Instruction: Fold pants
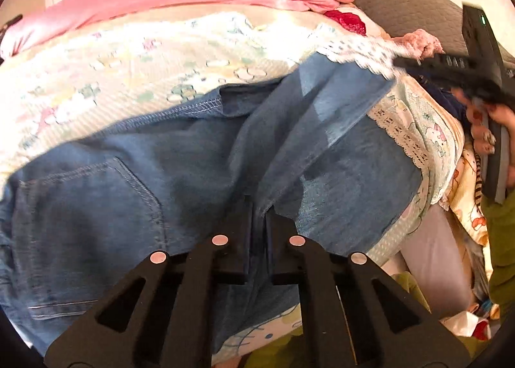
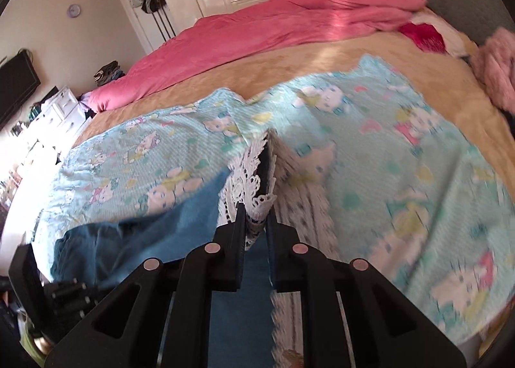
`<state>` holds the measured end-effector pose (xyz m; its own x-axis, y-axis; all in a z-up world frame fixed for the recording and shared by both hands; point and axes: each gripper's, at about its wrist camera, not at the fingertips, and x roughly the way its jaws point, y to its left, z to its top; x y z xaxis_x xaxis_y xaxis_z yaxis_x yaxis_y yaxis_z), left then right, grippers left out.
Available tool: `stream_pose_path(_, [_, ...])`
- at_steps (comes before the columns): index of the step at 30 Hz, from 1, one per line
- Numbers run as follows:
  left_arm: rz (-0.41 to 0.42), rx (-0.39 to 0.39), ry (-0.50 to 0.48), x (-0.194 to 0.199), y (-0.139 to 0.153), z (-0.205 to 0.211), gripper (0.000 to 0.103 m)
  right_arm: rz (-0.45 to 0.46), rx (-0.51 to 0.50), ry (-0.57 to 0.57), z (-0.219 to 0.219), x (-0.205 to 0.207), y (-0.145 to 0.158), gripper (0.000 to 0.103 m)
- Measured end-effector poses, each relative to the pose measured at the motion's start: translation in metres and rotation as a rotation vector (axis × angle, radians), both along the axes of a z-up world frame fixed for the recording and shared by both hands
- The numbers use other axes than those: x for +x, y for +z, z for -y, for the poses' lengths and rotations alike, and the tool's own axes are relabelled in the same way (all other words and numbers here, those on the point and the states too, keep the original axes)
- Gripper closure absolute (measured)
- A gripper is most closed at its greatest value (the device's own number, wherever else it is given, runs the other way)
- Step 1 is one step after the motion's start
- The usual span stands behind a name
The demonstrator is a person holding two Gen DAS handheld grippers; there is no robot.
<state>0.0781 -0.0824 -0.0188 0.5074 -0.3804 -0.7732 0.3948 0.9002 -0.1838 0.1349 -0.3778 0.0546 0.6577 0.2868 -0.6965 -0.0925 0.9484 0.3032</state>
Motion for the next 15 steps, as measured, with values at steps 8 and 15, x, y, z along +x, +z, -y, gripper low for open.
stream_pose_path(8, [0.038, 0.098, -0.055, -0.019, 0.003, 0.003, 0.101, -0.091, 0.133, -0.033, 0.031, -0.059, -0.03, 0.092])
stream_pose_path(15, [0.017, 0.103, -0.071, -0.026, -0.003, 0.001, 0.101, -0.16, 0.222, -0.083, 0.051, -0.089, -0.061, 0.092])
